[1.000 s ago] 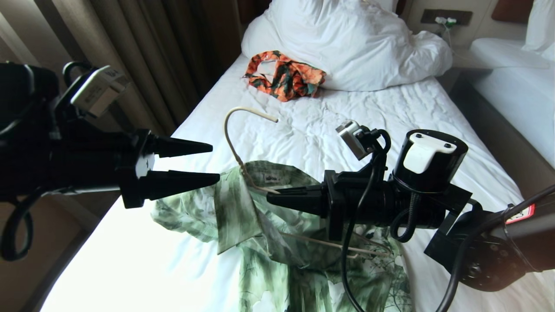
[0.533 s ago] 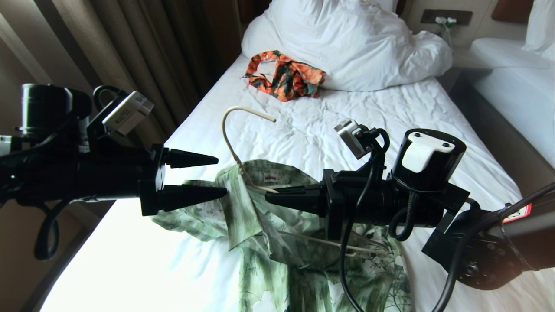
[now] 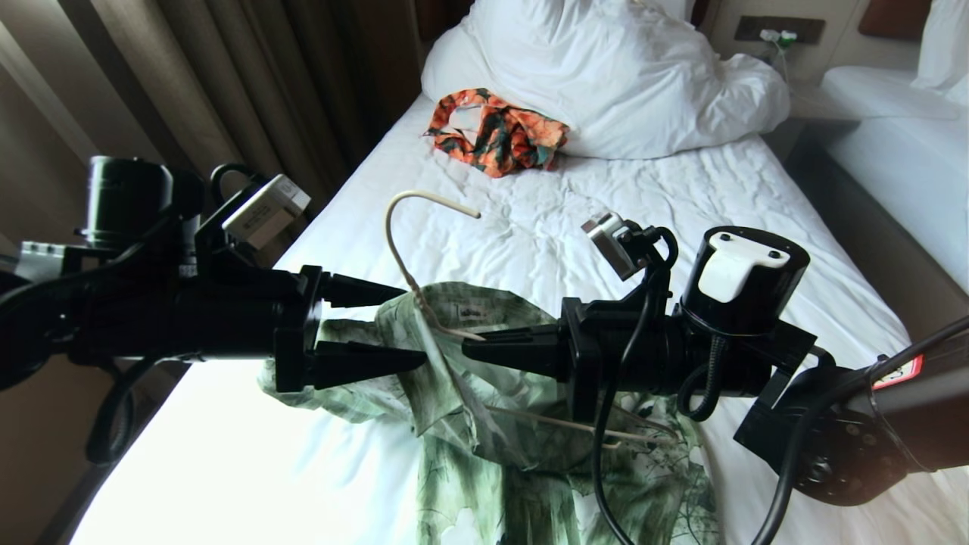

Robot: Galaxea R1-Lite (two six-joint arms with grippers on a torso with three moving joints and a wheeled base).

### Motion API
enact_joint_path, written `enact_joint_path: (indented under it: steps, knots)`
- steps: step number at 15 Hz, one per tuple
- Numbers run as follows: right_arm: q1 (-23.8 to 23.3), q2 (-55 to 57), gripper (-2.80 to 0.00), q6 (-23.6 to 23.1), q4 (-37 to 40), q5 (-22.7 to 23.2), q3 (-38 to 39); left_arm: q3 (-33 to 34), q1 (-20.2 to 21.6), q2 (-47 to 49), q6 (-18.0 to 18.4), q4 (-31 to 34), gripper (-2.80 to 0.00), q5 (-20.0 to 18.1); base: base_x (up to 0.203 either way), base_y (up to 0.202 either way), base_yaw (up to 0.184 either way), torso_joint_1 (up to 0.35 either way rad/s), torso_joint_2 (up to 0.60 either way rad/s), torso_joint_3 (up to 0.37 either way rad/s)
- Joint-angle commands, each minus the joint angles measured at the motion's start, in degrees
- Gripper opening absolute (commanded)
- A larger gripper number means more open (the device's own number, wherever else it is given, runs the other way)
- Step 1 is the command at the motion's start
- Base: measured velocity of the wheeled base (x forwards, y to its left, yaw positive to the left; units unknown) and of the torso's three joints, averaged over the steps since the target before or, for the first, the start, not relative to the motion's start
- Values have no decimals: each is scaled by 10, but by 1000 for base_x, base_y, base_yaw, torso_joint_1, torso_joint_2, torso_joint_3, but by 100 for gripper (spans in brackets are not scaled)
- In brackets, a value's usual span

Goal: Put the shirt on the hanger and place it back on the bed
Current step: Hook the other side of the shirt onto the hanger

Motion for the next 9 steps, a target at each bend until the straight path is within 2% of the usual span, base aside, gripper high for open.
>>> enact_joint_path:
  steps: [1, 4, 9]
  knots:
    - [0, -1, -280, 0, -3, 2, 0, 0, -30, 3, -9, 0, 0, 6, 0, 0, 0, 0, 0, 0]
    - [0, -2, -280, 0, -3, 2, 0, 1, -49, 10, -13, 0, 0, 33, 0, 0, 0, 0, 0, 0]
    - [6, -2, -280, 0, -3, 2, 0, 2, -51, 7, -12, -1, 0, 34, 0, 0, 0, 0, 0, 0]
